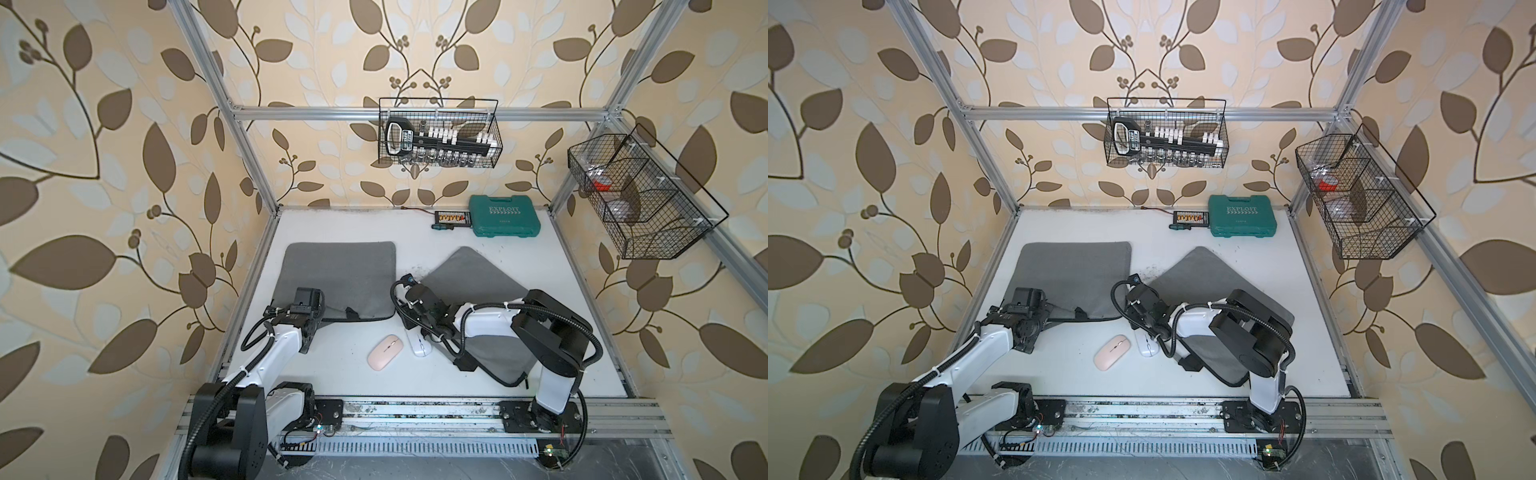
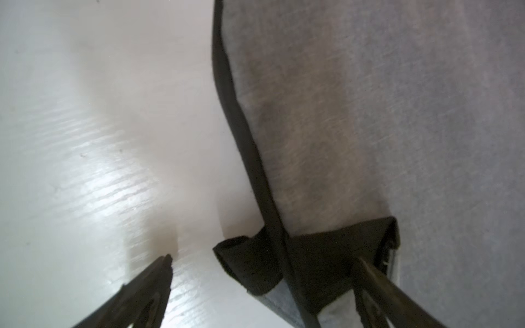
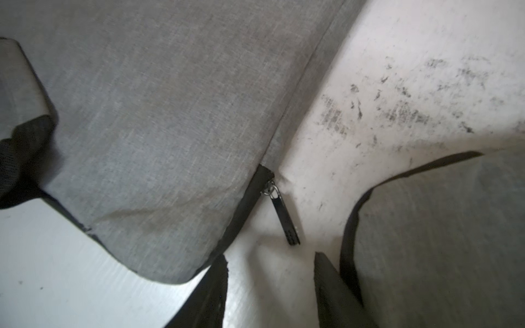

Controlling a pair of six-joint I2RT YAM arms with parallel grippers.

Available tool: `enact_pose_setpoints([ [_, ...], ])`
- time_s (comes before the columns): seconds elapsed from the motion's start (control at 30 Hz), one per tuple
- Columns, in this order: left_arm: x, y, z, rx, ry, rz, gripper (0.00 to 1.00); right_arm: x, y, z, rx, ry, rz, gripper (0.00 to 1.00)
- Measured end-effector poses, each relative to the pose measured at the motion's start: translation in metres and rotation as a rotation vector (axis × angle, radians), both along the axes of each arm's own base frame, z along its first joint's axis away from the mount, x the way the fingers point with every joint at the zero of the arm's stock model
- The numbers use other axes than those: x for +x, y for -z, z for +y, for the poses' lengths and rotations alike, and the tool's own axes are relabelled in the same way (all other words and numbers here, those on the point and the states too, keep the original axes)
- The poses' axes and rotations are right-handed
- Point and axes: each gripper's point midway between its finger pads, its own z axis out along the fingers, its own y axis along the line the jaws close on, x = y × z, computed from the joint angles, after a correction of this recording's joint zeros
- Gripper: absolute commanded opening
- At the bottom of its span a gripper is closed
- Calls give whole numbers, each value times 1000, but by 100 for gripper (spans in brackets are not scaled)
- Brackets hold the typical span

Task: Put the mouse into the laptop bag
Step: Unzip the zipper on the zippered laptop bag.

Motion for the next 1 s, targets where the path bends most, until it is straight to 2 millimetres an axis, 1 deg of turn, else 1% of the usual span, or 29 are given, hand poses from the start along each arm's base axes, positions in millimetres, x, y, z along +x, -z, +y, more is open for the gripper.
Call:
enact_pose_setpoints([
  [0.03,3,-1,1,9,-2,6,99,0,3,0,-13,-6,3,49],
  [0.2,15,-2,7,34,-4,34,99,7,5,5,-37,-36,-13,48],
  [0.23,16,-1,10,40,-7,42,99,8,5,6,-40,-42,-15,48],
  [0.3,20,0,11,44,-6,55,99,12,5,6,-41,-52,-16,43],
  [0.43,24,2,13,51,5,75,99,18,5,7,-28,-71,-10,29],
  [0.5,25,2,13,54,11,81,99,20,6,8,-17,-85,-2,20],
  [0.57,26,2,15,56,13,83,99,18,6,11,-5,-110,3,12],
  [0.63,27,2,15,59,19,84,99,14,7,17,11,-141,14,1],
  [0.83,34,2,16,57,31,94,99,11,6,22,21,-163,12,0],
  [1.0,31,2,8,5,48,92,99,9,6,24,26,-158,5,0],
])
